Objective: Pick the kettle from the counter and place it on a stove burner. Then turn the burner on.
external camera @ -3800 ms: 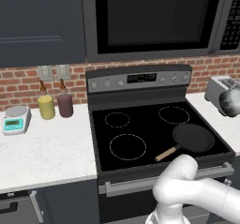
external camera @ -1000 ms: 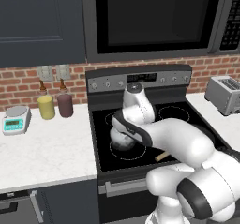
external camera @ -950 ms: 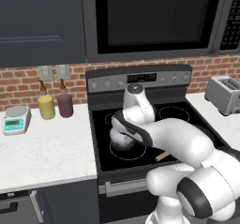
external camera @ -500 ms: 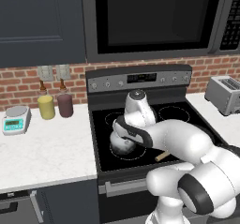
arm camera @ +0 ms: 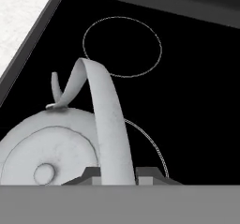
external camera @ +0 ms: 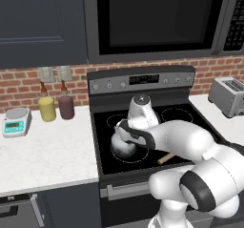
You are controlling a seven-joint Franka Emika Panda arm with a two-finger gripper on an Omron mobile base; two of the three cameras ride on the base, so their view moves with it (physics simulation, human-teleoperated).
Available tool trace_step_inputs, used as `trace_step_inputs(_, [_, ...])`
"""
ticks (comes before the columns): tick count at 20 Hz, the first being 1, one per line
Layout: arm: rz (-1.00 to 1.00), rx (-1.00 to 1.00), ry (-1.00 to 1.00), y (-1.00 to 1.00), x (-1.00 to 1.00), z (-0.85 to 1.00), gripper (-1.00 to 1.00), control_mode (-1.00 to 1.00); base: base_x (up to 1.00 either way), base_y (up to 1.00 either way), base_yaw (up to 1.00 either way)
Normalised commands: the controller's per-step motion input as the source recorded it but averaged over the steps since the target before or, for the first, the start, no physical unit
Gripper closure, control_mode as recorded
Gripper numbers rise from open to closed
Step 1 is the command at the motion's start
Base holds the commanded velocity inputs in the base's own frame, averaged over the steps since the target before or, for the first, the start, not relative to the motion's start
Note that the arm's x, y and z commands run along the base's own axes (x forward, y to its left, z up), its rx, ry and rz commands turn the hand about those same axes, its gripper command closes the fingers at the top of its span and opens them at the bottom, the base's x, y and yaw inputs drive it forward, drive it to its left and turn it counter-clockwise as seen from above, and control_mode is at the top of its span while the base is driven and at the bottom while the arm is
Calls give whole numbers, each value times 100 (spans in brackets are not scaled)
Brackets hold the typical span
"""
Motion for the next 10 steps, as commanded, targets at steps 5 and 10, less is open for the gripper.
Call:
trace_step_inputs(5, [1,0,-6,-5,3,-1,100,-100,0,0,0])
trace_step_inputs(10, [1,0,-2,-26,0,0,100,-100,0,0,0])
